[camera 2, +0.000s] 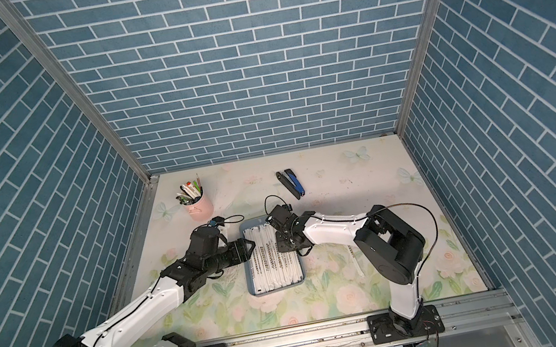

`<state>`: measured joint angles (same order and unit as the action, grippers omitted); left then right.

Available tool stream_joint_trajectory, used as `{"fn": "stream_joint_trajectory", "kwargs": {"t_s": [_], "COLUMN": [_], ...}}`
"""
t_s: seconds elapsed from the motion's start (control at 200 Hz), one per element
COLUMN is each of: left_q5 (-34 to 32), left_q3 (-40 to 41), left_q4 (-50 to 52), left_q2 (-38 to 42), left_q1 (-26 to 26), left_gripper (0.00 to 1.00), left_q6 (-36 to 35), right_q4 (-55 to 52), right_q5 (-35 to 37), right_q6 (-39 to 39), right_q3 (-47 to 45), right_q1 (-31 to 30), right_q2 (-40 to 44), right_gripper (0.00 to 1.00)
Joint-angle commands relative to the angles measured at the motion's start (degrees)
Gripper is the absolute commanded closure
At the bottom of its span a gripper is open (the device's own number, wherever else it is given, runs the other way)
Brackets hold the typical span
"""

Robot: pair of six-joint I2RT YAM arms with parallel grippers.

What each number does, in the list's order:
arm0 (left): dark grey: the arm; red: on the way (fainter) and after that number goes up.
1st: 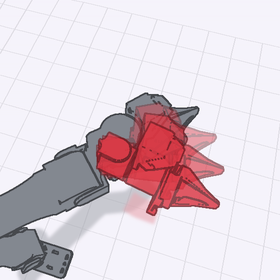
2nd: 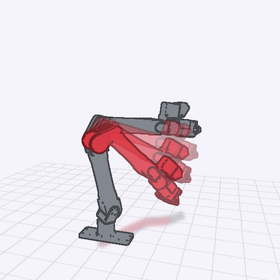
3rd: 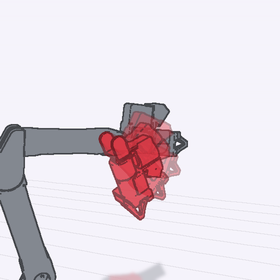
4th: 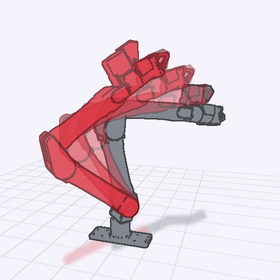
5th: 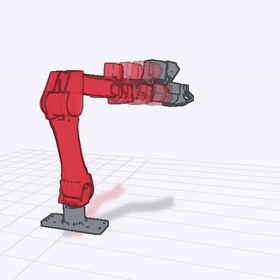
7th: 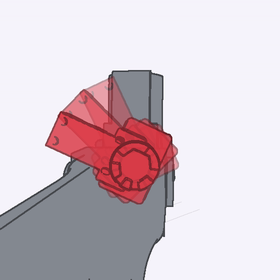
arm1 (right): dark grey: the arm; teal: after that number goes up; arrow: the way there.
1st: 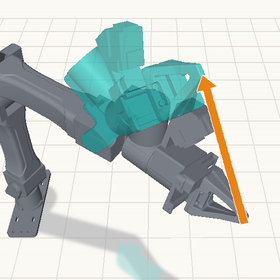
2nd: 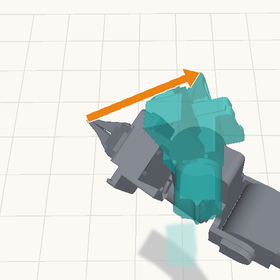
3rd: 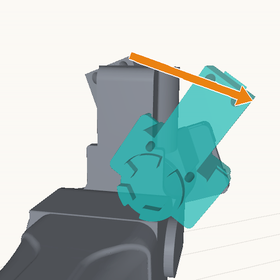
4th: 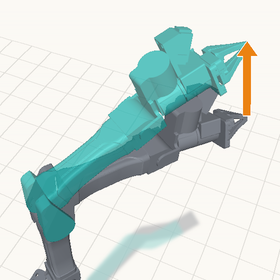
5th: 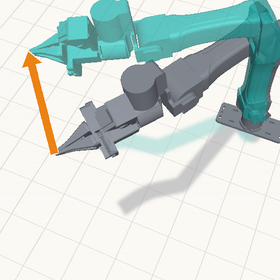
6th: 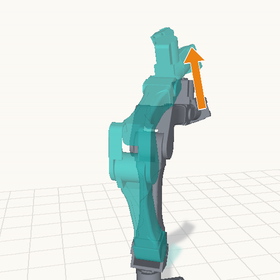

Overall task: Put the straws into the storage box
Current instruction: Place the straw in the storage box, then pick up the straw from the center of the board.

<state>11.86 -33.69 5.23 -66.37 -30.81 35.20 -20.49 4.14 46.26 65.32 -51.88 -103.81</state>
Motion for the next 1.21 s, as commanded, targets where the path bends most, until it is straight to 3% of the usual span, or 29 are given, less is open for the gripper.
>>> {"fn": "stream_joint_trajectory", "kwargs": {"t_s": [0.0, 0.19, 0.415, 0.645, 1.2], "left_q5": [0.01, -1.57, -3.97, -5.97, -6.35], "left_q3": [-1.08, -2.8, -4.82, -7.73, -15.12], "left_q4": [-0.2, 0.75, -0.39, -1.32, -4.14], "left_q2": [-0.38, -0.41, -2.14, -6.08, -16.83], "left_q1": [-0.39, -1.56, -5.33, -10.05, -19.27], "left_gripper": [0.28, 0.28, 0.27, 0.28, 0.28], "left_q6": [-0.74, -1.61, -2.47, -2.06, -1.19], "right_q4": [-2.53, -7.64, -12.55, -16.16, -9.77], "right_q5": [1.0, 3.76, 1.21, -1.32, -2.84], "right_q6": [0.22, -3.54, -14.85, -21.27, -22.35], "right_q3": [1.57, -0.2, -10.5, -17.86, -22.38], "right_q1": [-0.29, 2.58, 15.52, 25.04, 26.58], "right_q2": [3.12, 9.39, 20.22, 24.18, 19.97], "right_gripper": [0.8, 0.81, 0.82, 0.69, 0.73]}}
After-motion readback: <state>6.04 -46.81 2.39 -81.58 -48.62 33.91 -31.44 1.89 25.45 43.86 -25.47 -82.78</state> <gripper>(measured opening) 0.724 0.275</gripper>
